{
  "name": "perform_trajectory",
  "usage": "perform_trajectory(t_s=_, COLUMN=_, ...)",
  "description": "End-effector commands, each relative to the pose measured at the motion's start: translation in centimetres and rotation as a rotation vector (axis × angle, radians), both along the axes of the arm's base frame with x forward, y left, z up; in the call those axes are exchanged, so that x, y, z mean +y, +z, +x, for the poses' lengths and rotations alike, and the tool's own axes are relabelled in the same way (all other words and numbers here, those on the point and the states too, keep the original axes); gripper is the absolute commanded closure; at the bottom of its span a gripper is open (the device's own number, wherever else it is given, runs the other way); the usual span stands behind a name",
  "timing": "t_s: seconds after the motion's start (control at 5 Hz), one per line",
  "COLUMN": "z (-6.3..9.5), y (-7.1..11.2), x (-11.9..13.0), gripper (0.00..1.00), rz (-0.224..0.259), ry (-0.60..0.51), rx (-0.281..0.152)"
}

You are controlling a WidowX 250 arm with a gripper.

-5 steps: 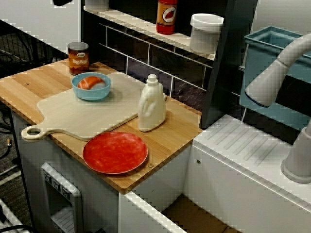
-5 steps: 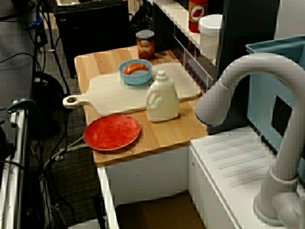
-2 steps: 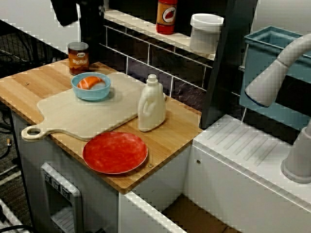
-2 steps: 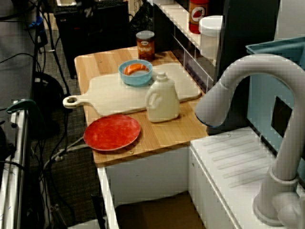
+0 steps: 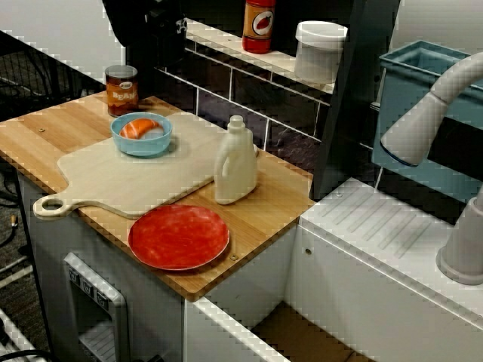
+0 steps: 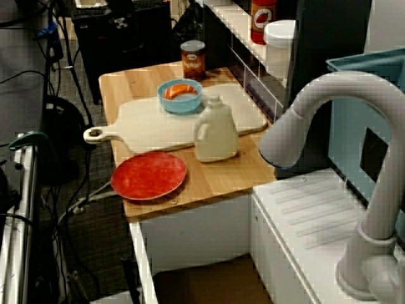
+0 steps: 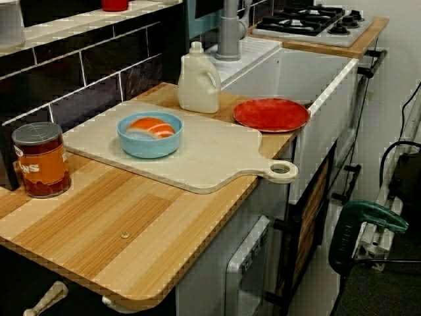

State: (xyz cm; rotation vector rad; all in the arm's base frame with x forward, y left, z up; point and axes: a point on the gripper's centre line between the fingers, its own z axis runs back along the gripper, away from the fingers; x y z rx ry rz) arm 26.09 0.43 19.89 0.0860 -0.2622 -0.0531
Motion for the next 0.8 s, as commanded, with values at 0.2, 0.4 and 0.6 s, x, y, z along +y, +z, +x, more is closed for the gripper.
perform_trajectory(t_s=0.2, z=5.2, y=-1.2, x=1.2, gripper=0.0, rz=-0.131, ry=0.053, rx=-0.114)
perform_trajectory(t_s=0.4, z=6.0, y=-1.9, x=-0.4, gripper=0.0, rz=-0.182, ry=-0.02, rx=-0.086)
perform_trajectory(t_s=0.6, z=6.4, y=-2.2, x=-1.5, gripper=0.0, rz=-0.183, ry=-0.041, rx=-0.078)
